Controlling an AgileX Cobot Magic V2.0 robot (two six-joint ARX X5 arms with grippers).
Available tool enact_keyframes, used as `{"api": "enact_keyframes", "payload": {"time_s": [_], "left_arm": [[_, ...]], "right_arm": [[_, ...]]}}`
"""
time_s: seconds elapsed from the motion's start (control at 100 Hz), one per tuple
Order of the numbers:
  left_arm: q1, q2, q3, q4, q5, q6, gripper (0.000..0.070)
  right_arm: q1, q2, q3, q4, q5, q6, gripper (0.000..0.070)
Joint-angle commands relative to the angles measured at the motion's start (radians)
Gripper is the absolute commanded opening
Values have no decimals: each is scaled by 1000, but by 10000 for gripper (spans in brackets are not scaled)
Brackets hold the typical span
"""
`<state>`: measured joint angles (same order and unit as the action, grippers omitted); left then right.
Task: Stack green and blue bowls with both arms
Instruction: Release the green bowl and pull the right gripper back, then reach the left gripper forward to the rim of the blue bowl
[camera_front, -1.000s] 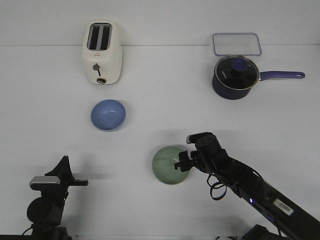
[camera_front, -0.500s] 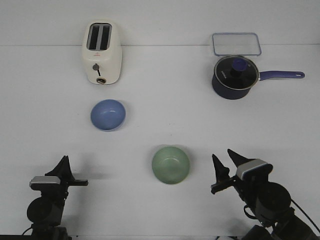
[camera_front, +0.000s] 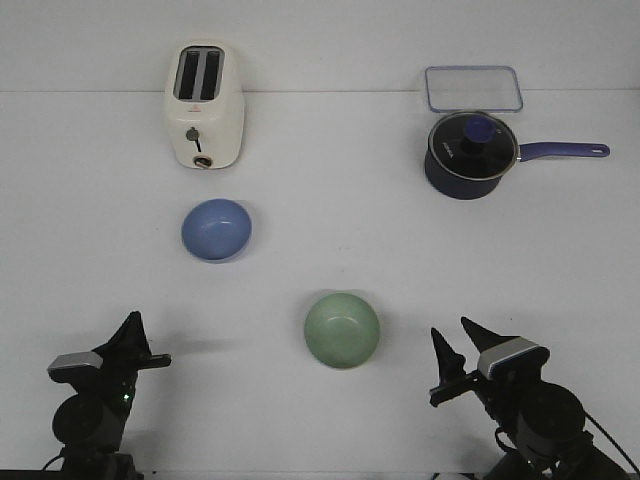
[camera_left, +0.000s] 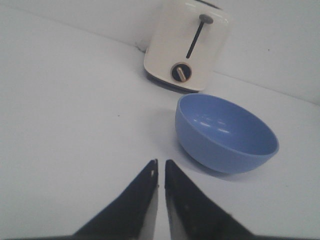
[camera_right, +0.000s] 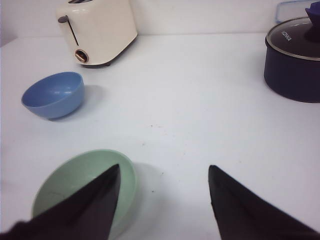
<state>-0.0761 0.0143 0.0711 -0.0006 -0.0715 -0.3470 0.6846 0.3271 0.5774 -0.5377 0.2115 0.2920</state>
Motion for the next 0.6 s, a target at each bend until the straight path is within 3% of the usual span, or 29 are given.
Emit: {"api": "enact_keyframes", "payload": {"time_s": [0.0, 0.1, 0.23, 0.34, 0.36, 0.59], "left_arm": [[0, 28, 96, 10, -3, -55, 11], [1, 156, 253, -43, -19, -42, 11], [-1, 446, 494, -158, 12, 58, 44], [-3, 734, 686, -247, 75, 128, 359], [-3, 782, 716, -264, 82, 130, 390], [-3, 1272, 1012, -406, 106, 173, 401]], "right_arm": [[8, 0, 7, 13, 3, -5, 369], [8, 1, 7, 14, 3, -5, 369], [8, 1, 8, 21, 3, -5, 369], [8, 1, 8, 21, 3, -6, 369], [8, 1, 8, 21, 3, -6, 369], [8, 1, 8, 21, 3, -7, 369]]}}
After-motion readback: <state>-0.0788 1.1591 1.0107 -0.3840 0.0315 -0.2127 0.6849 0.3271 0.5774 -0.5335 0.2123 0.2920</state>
